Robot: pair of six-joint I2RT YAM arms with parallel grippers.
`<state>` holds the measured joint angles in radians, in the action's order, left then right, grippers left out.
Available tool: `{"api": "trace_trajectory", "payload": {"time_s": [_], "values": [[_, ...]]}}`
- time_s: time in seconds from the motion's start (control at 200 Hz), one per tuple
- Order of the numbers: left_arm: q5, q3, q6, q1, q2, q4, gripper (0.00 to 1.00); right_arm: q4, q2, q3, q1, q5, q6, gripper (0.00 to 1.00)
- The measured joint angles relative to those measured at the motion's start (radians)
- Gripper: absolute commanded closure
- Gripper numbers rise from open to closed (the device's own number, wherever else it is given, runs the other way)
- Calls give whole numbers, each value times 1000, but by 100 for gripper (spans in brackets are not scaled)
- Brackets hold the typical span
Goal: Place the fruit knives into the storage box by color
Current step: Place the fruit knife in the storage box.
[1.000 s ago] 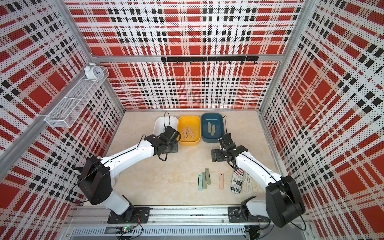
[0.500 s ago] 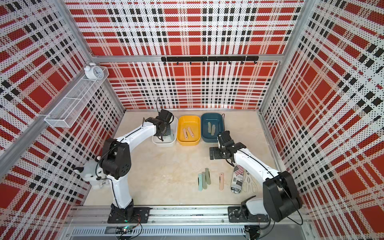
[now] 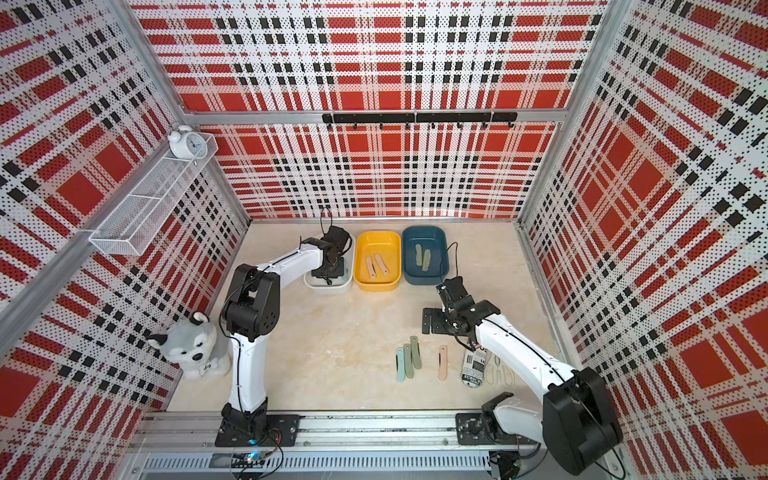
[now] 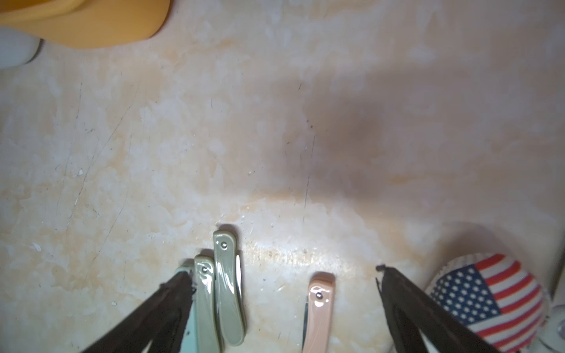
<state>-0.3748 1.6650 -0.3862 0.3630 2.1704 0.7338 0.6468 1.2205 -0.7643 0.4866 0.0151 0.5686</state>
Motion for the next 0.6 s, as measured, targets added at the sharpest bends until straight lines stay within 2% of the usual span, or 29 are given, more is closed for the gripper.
{"api": "trace_trajectory", "payload": {"time_s": [0.2,0.381,0.601], "values": [[0,-13,2,0,4,-9,77,-2,13,14,42,-19,57,0],[-3,-35,7,0,-1,-26,63,11,42,8,72,-62,85,0],[-4,-60,22,-2,-31,-26,33,58,45,8,96,-91,120,0]]}}
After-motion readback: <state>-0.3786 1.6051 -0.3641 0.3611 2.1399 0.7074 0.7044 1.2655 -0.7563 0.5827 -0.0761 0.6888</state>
